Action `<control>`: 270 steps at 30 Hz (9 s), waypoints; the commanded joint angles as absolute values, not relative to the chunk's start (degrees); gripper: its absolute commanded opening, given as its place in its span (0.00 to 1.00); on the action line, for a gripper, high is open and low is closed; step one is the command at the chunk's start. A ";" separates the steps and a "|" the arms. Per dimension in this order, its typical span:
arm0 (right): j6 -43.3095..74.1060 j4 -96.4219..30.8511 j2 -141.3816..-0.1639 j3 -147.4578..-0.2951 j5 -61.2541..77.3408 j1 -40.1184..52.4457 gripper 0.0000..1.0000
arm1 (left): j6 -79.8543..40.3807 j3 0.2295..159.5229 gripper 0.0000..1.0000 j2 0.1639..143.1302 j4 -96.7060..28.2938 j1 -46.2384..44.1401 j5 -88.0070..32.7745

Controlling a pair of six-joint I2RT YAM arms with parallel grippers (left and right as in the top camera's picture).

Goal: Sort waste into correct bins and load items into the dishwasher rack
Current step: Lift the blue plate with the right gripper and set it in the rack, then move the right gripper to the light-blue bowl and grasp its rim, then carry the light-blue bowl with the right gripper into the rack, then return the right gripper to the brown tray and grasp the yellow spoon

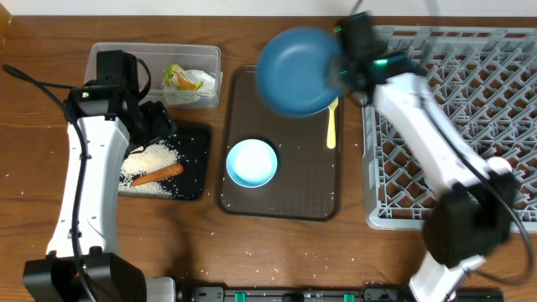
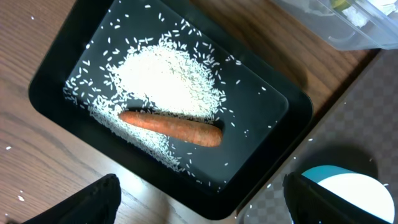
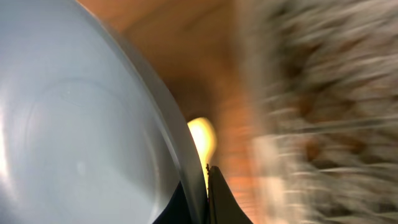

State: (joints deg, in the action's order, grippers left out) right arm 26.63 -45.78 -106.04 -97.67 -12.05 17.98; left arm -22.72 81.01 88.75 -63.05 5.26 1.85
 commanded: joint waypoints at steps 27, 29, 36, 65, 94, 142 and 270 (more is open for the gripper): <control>9.69 -38.76 -108.18 -97.76 -75.55 -2.61 0.01 | -23.03 80.68 0.94 88.90 -63.35 5.56 2.17; 6.20 -37.17 -109.16 -97.76 -74.24 -4.34 0.01 | -23.03 80.68 0.94 88.90 -63.35 5.56 2.17; -15.79 -27.18 -110.17 -97.76 -63.90 -7.86 0.01 | -23.03 80.68 0.94 88.90 -63.37 5.56 2.17; -35.05 -24.34 -110.91 -97.73 -48.82 -12.10 0.01 | -23.03 80.68 0.94 88.90 -63.37 5.56 2.17; -29.78 -36.93 -110.91 -97.73 -25.76 3.05 0.92 | -23.03 80.68 0.95 88.90 -63.37 5.56 2.17; 12.49 -50.19 -119.59 -97.69 18.02 35.00 0.55 | -23.03 80.68 0.95 88.90 -63.37 5.56 2.17; 35.48 -89.21 -115.18 -95.74 -64.10 32.99 0.64 | -23.03 80.68 0.95 88.90 -63.37 5.56 2.17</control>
State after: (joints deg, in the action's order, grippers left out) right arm 35.11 -89.17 -114.93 -93.30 -63.68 33.15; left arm -22.70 80.99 88.73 -63.05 5.26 1.87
